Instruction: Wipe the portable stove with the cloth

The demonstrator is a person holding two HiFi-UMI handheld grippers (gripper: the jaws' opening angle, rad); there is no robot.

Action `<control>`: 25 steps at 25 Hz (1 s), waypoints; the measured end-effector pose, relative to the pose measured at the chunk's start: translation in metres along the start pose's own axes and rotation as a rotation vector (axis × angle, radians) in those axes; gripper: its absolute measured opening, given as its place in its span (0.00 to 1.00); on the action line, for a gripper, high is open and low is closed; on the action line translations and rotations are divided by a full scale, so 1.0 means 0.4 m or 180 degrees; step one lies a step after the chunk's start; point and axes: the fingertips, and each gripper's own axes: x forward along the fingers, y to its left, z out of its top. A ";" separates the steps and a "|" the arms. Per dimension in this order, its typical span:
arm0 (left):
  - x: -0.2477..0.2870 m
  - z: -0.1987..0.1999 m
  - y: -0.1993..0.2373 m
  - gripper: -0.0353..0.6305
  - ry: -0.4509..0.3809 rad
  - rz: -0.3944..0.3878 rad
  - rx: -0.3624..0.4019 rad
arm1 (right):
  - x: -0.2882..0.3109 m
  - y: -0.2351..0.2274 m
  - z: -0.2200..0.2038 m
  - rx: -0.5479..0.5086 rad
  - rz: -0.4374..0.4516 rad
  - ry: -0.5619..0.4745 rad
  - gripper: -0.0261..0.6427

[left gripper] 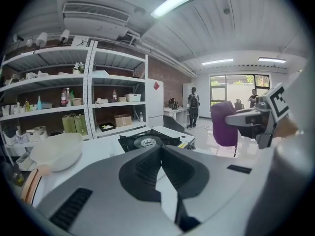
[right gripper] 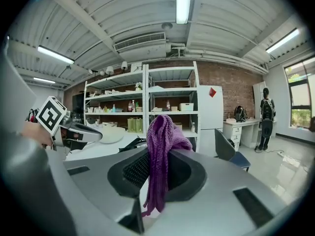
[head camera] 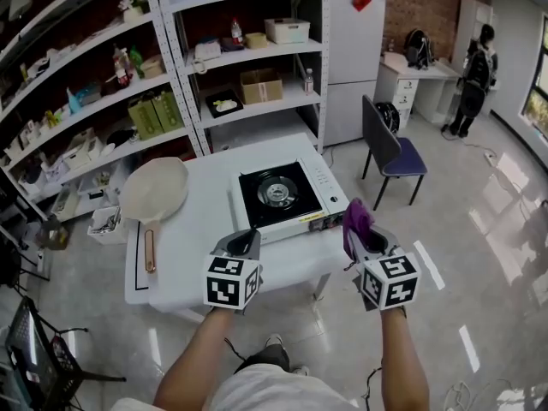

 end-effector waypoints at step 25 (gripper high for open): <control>0.375 0.119 0.188 0.06 0.0070 0.0283 -0.0260 | 0.525 -0.212 0.162 -0.1064 0.0836 0.0557 0.13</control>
